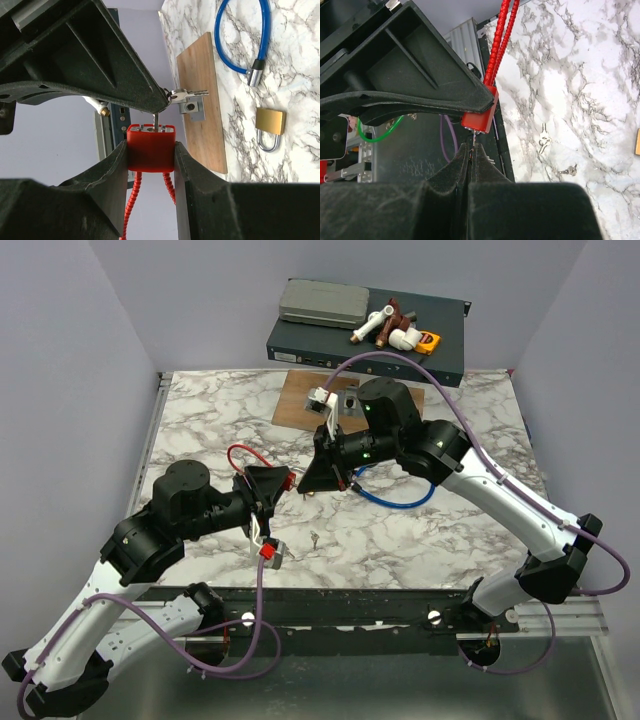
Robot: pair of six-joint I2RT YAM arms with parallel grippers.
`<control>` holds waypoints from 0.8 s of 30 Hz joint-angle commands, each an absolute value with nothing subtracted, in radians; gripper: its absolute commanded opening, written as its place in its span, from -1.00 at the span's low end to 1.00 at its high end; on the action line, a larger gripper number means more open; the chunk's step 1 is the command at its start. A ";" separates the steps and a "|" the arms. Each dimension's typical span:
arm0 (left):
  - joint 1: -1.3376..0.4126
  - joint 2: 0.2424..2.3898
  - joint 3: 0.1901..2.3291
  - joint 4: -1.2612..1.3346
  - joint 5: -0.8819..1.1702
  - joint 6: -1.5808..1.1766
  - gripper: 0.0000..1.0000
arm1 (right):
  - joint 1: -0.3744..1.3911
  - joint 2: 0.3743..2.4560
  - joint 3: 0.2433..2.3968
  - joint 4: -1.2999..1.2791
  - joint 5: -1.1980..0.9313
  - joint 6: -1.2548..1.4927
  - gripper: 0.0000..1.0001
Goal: Unlock with the key
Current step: Unlock the lock.
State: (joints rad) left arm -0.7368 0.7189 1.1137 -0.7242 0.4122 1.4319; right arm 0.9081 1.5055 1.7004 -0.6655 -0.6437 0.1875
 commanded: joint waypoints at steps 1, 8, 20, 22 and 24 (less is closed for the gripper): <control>-0.753 0.718 1.112 -0.684 0.446 1.469 -1.00 | 0.926 1.523 1.704 -0.640 -0.650 0.197 -0.99; -0.770 0.726 1.118 -0.700 0.435 1.482 -1.00 | 0.928 1.544 1.716 -0.621 -0.646 0.210 -0.99; -0.784 0.735 1.109 -0.694 0.409 1.470 -1.00 | 0.946 1.558 1.718 -0.577 -0.616 0.230 -0.99; -0.791 0.736 1.103 -0.690 0.398 1.473 -1.00 | 0.949 1.559 1.721 -0.567 -0.600 0.235 -0.98; -0.799 0.739 1.097 -0.685 0.389 1.473 -1.00 | 0.949 1.554 1.712 -0.540 -0.586 0.252 -0.99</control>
State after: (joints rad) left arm -0.7631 0.7212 1.1130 -0.7601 0.3454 1.4582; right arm 0.9199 1.5299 1.7004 -0.6579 -0.6186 0.2188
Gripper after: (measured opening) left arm 0.337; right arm 0.014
